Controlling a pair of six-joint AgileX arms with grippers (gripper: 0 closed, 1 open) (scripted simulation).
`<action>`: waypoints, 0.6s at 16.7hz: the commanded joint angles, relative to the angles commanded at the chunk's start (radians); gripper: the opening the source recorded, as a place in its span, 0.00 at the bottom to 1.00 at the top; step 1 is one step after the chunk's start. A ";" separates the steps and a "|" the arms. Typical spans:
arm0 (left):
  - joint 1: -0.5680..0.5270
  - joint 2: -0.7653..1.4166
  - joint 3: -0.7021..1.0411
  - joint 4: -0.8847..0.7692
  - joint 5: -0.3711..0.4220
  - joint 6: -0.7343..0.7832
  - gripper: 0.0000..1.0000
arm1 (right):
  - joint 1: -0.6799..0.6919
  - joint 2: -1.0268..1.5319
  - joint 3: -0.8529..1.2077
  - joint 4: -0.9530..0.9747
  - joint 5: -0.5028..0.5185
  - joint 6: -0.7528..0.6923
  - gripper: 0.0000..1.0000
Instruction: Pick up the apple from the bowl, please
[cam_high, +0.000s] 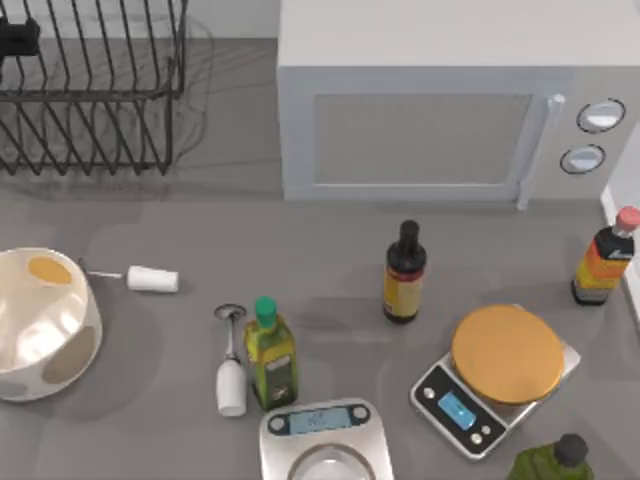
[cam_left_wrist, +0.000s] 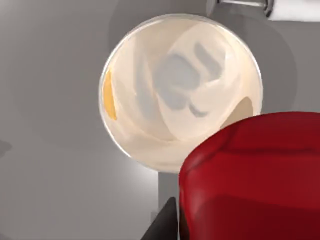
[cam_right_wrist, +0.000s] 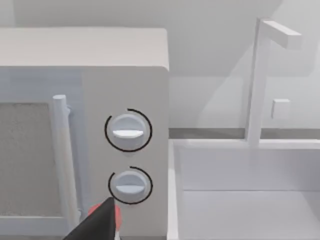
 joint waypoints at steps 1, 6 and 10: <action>-0.043 0.039 0.020 0.012 0.000 -0.042 0.00 | 0.000 0.000 0.000 0.000 0.000 0.000 1.00; -0.339 0.267 0.129 0.100 -0.002 -0.332 0.00 | 0.000 0.000 0.000 0.000 0.000 0.000 1.00; -0.489 0.392 0.183 0.162 -0.003 -0.481 0.00 | 0.000 0.000 0.000 0.000 0.000 0.000 1.00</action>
